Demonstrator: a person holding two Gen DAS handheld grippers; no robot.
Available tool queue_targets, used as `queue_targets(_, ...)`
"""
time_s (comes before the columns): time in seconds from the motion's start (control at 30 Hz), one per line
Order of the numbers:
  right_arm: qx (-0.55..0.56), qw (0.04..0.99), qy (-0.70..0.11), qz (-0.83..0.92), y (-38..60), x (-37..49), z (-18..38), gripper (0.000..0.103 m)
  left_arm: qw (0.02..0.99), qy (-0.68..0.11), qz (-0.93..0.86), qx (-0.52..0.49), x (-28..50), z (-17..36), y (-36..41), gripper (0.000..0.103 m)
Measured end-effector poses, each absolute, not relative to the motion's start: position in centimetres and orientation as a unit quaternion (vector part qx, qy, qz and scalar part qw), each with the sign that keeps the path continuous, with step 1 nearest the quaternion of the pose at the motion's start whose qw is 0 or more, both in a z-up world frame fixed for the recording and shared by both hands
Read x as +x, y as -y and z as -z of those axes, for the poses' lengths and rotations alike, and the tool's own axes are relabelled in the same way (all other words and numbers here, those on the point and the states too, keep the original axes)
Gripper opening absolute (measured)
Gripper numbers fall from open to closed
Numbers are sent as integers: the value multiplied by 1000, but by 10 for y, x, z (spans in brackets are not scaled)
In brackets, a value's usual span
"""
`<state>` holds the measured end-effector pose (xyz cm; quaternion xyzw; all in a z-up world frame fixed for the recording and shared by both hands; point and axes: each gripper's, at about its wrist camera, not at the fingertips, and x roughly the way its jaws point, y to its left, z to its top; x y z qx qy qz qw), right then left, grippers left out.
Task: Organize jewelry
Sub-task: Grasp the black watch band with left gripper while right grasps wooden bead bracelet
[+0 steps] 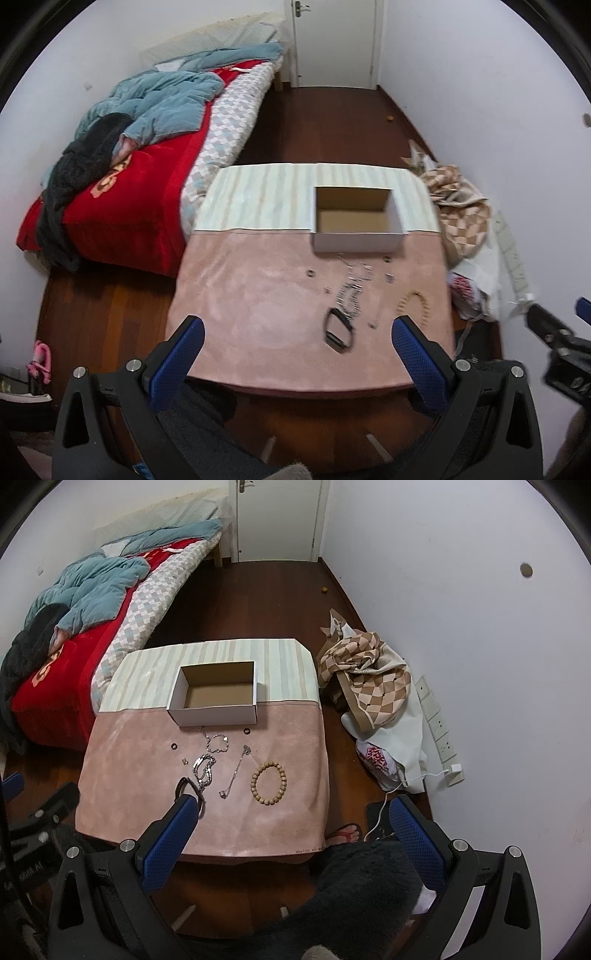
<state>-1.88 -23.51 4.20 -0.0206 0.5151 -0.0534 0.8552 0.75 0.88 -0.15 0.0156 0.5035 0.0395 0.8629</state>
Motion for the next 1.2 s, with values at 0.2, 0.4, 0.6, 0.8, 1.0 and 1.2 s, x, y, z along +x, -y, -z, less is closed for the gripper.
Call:
queue_targets(0.2, 34, 836, -544, 62, 259, 15, 21, 103, 838, -540, -67, 40, 43, 66, -20, 103)
queue_targets(0.4, 63, 804, -588, 67, 277, 49, 109, 89, 795, -604, -46, 33, 70, 144, -17, 103)
queue_targets(0.6, 84, 768, -632, 61, 284, 66, 184, 82, 742, -670, -19, -17, 89, 213, -15, 82)
queue_targets(0.8, 93, 754, -647, 64, 284, 81, 227, 75, 712, -699, -1, -67, 96, 250, -17, 61)
queue_targets(1.0, 106, 742, -659, 62, 280, 95, 250, 54, 719, -693, 5, -47, 103, 261, -9, 35)
queue_targets(1.2, 100, 748, -652, 69, 276, 100, 249, 39, 740, -672, 15, 12, 107, 261, 5, 14)
